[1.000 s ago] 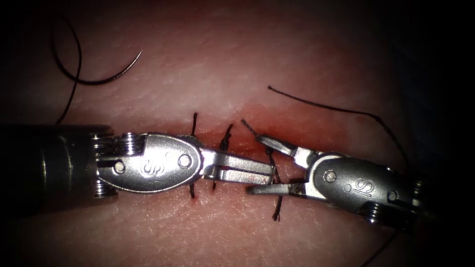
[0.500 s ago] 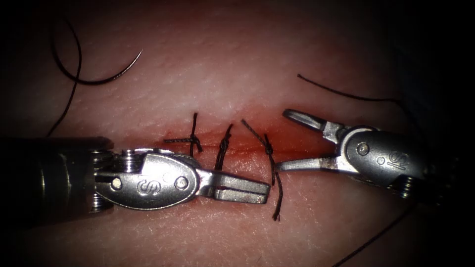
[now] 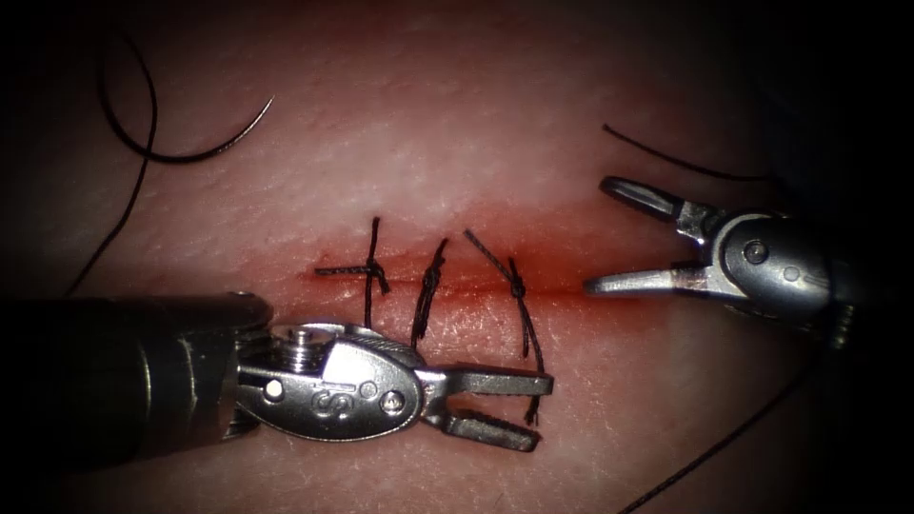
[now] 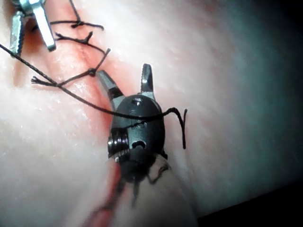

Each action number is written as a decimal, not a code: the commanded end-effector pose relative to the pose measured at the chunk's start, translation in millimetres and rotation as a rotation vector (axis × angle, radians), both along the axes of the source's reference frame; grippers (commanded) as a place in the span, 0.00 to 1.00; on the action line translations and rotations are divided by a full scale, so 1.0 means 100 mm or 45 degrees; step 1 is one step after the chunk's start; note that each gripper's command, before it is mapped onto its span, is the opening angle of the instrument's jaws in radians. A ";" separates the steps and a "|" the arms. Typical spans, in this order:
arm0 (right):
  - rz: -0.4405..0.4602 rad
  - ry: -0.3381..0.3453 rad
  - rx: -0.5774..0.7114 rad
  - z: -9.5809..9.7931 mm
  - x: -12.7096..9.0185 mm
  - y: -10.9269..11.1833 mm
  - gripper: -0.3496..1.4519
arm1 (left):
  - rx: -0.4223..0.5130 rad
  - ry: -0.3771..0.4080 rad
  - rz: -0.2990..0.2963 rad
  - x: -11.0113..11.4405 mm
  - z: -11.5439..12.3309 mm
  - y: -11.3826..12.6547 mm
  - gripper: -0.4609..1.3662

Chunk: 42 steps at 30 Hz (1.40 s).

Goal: Wound Closure
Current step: Grab the remaining suture tail with the left gripper

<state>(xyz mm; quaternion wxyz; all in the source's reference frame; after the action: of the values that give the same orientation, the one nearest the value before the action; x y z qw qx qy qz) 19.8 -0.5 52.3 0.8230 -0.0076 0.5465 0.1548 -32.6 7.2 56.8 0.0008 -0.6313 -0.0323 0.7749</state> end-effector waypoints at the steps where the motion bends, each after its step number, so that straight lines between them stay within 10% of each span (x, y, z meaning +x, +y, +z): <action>1: -0.004 0.002 0.000 0.000 0.000 0.000 0.80 | -0.007 0.011 -0.013 0.000 0.003 -0.001 0.61; 28: -0.009 0.002 -0.015 0.010 -0.001 -0.011 0.80 | -0.215 0.247 0.125 -0.023 0.063 -0.012 0.56; 42: -0.015 0.004 -0.020 0.011 -0.006 -0.016 0.80 | -0.254 0.294 0.116 -0.025 0.070 -0.010 0.28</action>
<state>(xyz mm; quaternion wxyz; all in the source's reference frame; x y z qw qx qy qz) 19.2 -2.1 53.4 0.8230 -0.0122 0.5486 0.1469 -35.0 6.2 63.9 -0.0930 -0.5318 0.0203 0.8415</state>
